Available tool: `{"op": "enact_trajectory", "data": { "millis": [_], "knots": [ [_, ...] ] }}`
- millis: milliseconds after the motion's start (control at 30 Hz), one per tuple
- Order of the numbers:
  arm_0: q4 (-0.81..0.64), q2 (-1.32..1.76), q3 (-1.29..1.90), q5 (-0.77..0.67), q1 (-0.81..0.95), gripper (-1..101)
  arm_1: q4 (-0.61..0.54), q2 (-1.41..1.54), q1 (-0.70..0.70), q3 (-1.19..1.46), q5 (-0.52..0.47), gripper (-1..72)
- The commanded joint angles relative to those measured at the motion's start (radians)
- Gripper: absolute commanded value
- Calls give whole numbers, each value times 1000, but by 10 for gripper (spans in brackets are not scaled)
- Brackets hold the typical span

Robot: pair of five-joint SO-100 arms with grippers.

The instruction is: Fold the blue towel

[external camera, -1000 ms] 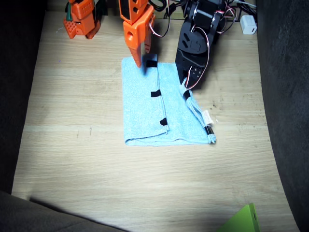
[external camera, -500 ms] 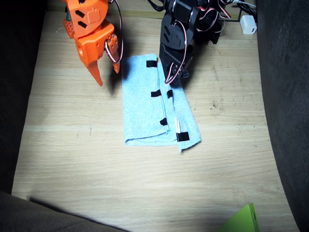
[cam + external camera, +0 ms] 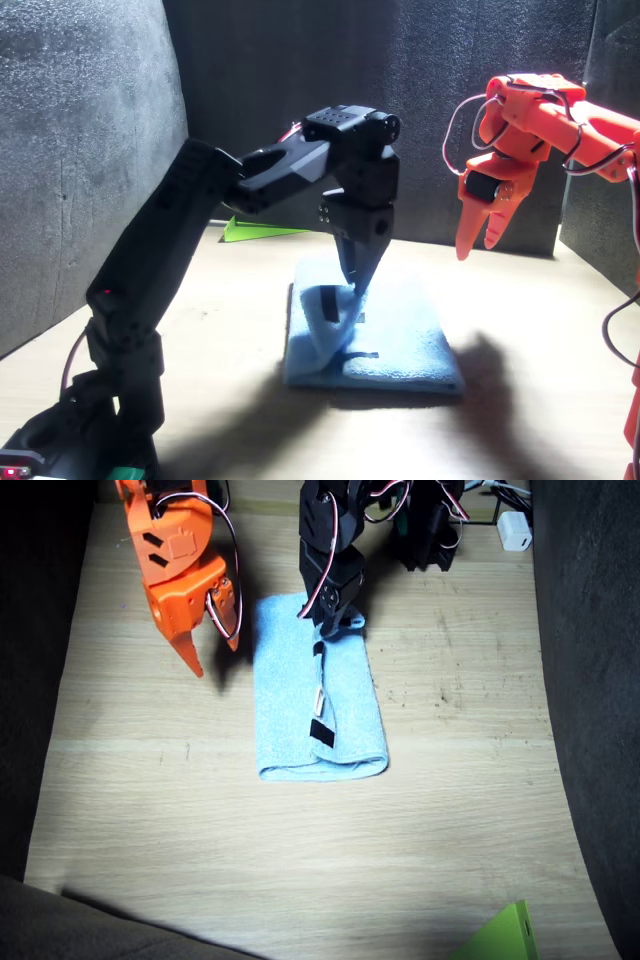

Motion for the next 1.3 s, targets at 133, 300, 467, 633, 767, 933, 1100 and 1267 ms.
{"op": "enact_trajectory", "data": {
  "millis": [133,300,467,633,767,933,1100,1267],
  "knots": [
    [20,-12,-49,-8,23,-2,-11,5,5,-3,8,334],
    [20,-66,-64,-12,61,72,-12,0,5,-3,8,337],
    [21,-64,-75,-2,52,193,-11,0,8,-8,6,342],
    [23,-37,-83,21,63,201,-9,-2,9,-12,6,348],
    [23,37,-86,23,115,204,-8,-11,8,-12,6,348],
    [25,143,-55,46,224,160,-9,-17,3,-12,5,347],
    [18,153,31,55,318,-2,-11,-12,-3,-14,0,348],
    [-58,156,204,46,295,-2,0,-11,0,-25,-3,347]
  ]
}}
